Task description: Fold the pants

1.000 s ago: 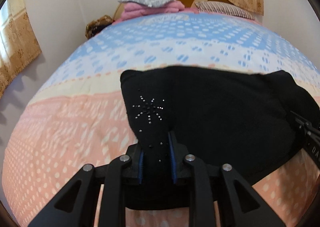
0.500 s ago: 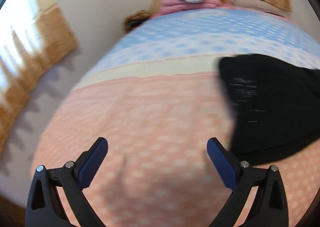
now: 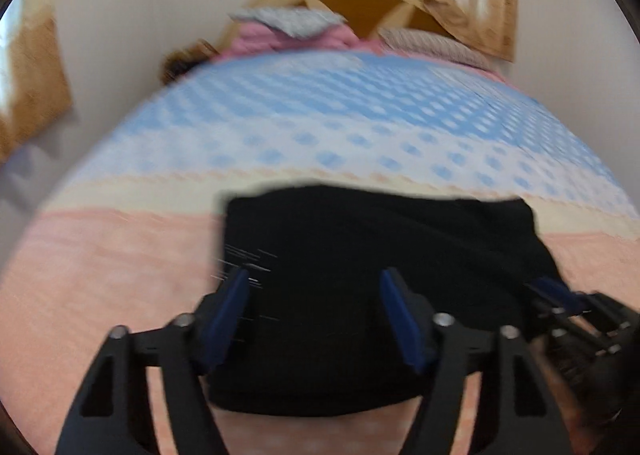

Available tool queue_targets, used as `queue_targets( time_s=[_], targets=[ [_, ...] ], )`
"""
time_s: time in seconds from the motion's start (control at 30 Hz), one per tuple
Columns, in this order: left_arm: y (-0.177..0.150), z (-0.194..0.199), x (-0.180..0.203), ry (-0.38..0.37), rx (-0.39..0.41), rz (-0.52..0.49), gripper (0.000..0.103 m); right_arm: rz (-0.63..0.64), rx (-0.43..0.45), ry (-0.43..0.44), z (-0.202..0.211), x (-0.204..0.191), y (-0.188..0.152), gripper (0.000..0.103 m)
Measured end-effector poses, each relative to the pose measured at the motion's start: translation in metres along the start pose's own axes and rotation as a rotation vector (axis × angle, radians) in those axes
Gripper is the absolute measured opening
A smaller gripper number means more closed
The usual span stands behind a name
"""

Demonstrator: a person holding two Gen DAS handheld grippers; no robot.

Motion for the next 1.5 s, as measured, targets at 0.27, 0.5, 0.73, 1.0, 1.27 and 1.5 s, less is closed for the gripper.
queue_targets(
  time_s=[0.27, 0.5, 0.73, 1.0, 1.27, 1.5],
  targets=[
    [-0.019, -0.027, -0.008, -0.024, -0.06, 0.016, 0.07, 0.039, 0.064, -0.005, -0.002, -0.003, -0.009, 0.023],
    [-0.033, -0.017, -0.027, -0.07, -0.06, 0.026, 0.074, 0.123, 0.059, -0.042, -0.004, -0.017, -0.008, 0.04],
    [-0.037, -0.008, -0.019, 0.068, -0.067, -0.018, 0.097, 0.18, 0.048, -0.09, -0.007, -0.025, -0.009, 0.046],
    [-0.032, -0.036, -0.027, 0.03, -0.116, 0.064, 0.103, 0.174, 0.049, -0.076, -0.009, -0.021, -0.009, 0.047],
    [-0.031, -0.038, -0.021, 0.044, -0.102, 0.063, 0.103, 0.178, 0.054, -0.066, -0.011, -0.02, -0.009, 0.05],
    [-0.045, -0.022, -0.024, 0.04, -0.14, 0.069, 0.103, 0.203, 0.039, -0.086, -0.01, -0.024, -0.01, 0.053]
  ],
)
Point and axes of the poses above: each gripper's, at about its wrist camera, not at the fingertips, and z roughly against the way its jaws point, x to its right, y to its top, the point moved 2 cm from there along -z, roughly the way its jaws point, and after that the axes turned 2 degrees about -x, right-handed, at the moved point
